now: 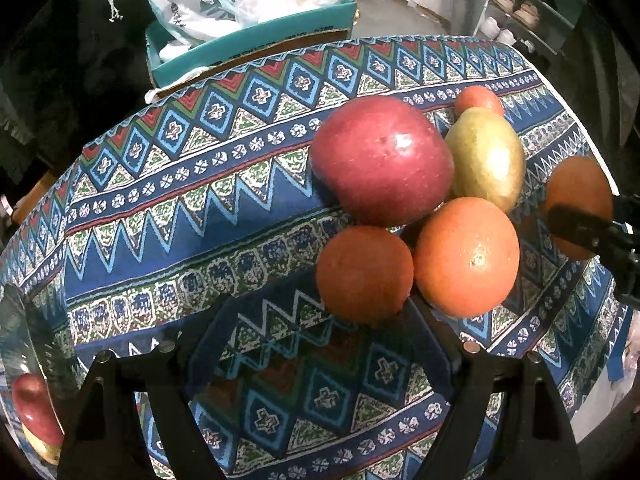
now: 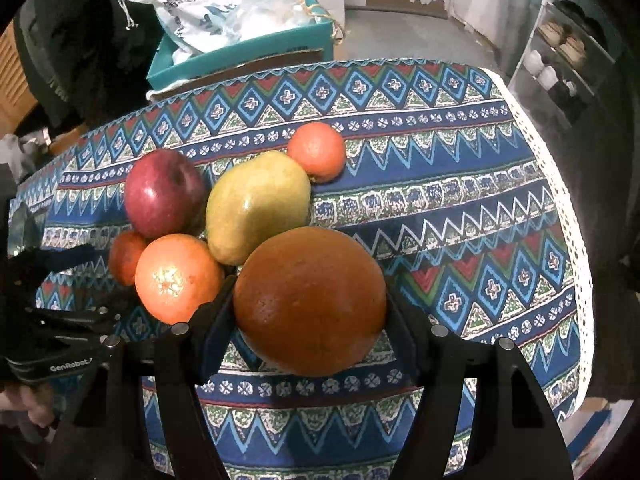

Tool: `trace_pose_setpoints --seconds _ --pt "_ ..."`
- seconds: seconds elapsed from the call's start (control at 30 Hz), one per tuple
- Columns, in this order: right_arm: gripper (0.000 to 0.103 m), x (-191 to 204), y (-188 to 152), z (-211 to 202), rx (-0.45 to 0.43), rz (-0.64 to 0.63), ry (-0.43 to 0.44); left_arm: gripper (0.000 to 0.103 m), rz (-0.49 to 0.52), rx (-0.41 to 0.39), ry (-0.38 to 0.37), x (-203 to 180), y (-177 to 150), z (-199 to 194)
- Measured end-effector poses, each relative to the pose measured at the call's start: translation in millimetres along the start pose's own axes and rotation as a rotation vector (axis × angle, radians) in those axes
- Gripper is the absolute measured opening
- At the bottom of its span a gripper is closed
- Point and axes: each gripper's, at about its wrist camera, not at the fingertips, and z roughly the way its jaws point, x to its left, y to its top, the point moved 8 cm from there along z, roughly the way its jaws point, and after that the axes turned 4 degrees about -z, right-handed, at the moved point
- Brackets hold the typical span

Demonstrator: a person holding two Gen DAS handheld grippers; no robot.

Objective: Organize fruits
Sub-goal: 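Grasp a small dark orange with the left tool while the right tool grasps a large orange, then lift both oranges and carry them toward the glass bowl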

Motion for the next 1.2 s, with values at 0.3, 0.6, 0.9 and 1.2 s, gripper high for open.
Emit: trace_pose_setpoints --seconds 0.3,0.6,0.9,1.2 --pt "0.069 2 3 3 0.0 0.001 0.002 0.076 0.051 -0.043 -0.015 -9 9 -2" --pt "0.069 6 5 2 -0.008 -0.009 -0.008 0.047 0.088 -0.053 -0.054 -22 3 -8" --pt "0.069 11 10 -12 -0.048 -0.029 -0.032 0.046 0.044 -0.064 -0.028 -12 -2 -26" --pt "0.069 24 22 -36 -0.115 -0.052 -0.043 0.046 -0.001 -0.133 -0.014 1 -2 -68"
